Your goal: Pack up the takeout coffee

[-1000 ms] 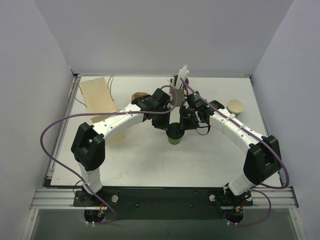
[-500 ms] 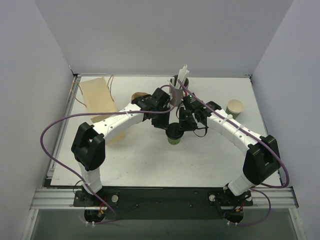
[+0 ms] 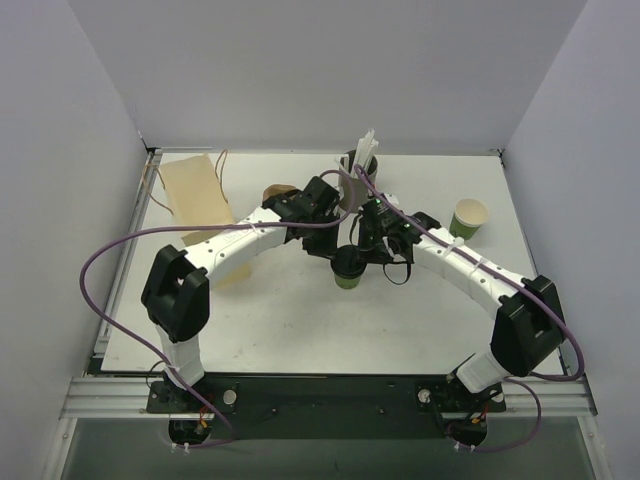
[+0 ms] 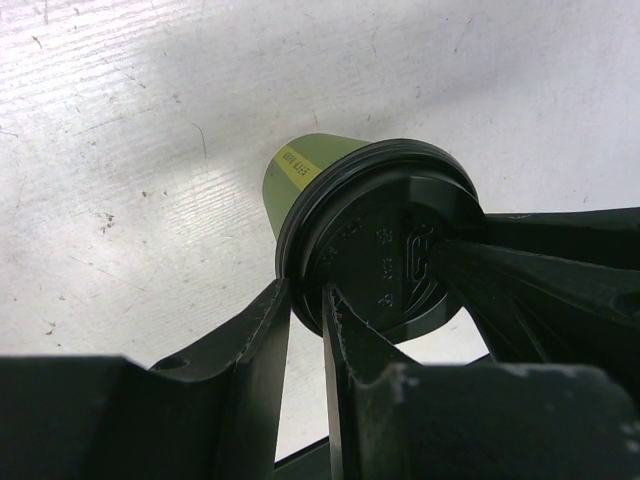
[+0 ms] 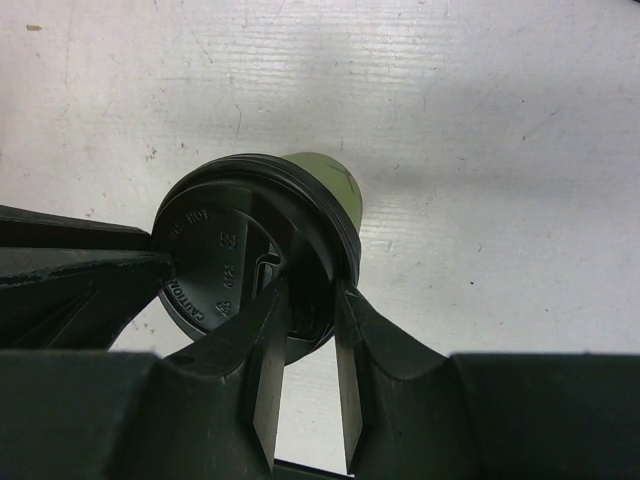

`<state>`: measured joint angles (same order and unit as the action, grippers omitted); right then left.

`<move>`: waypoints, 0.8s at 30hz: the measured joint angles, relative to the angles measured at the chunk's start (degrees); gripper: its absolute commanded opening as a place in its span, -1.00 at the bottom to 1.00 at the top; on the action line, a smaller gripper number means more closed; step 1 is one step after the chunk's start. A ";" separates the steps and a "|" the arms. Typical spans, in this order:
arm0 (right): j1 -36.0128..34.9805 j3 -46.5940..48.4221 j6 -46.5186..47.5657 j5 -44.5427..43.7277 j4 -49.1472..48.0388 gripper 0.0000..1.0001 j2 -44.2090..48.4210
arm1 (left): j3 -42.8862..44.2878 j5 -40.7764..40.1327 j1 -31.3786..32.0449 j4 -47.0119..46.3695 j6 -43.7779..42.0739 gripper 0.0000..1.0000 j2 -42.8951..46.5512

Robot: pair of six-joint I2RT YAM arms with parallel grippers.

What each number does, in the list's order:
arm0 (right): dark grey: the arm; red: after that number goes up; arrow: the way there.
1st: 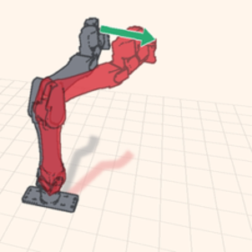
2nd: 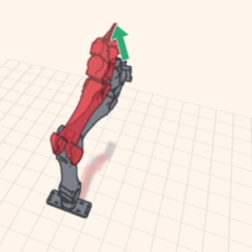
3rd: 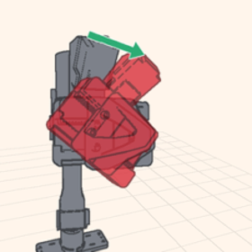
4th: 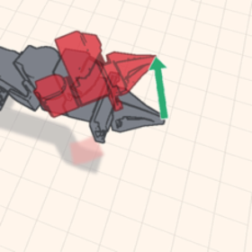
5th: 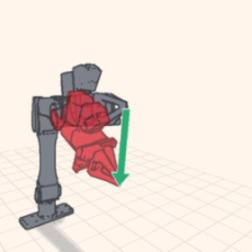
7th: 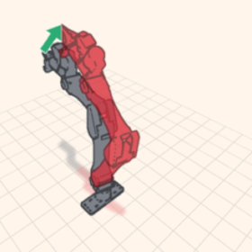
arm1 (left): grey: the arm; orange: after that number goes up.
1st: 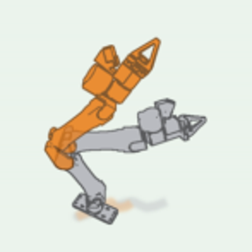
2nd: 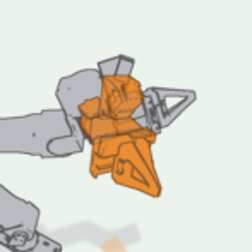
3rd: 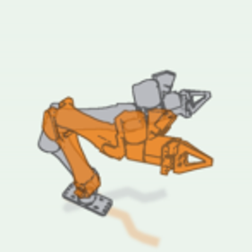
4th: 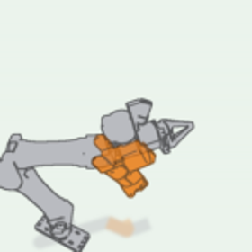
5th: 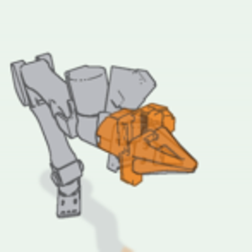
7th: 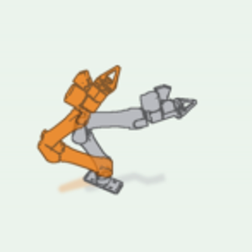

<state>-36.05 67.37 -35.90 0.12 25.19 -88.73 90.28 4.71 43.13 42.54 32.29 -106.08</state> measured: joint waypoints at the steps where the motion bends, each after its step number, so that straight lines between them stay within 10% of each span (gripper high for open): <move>1: 0.00 -0.66 -0.15 -0.04 -0.70 -0.60 0.28 | -0.28 0.02 0.00 -0.28 0.02 -0.41 0.13; 24: -0.04 1.84 -1.36 -0.63 1.46 -0.57 -0.63 | -12.00 -0.33 -0.33 -12.35 4.11 -0.43 5.81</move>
<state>-36.10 69.21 -37.26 -0.51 26.65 -89.36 78.28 4.38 42.81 30.20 36.40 -100.27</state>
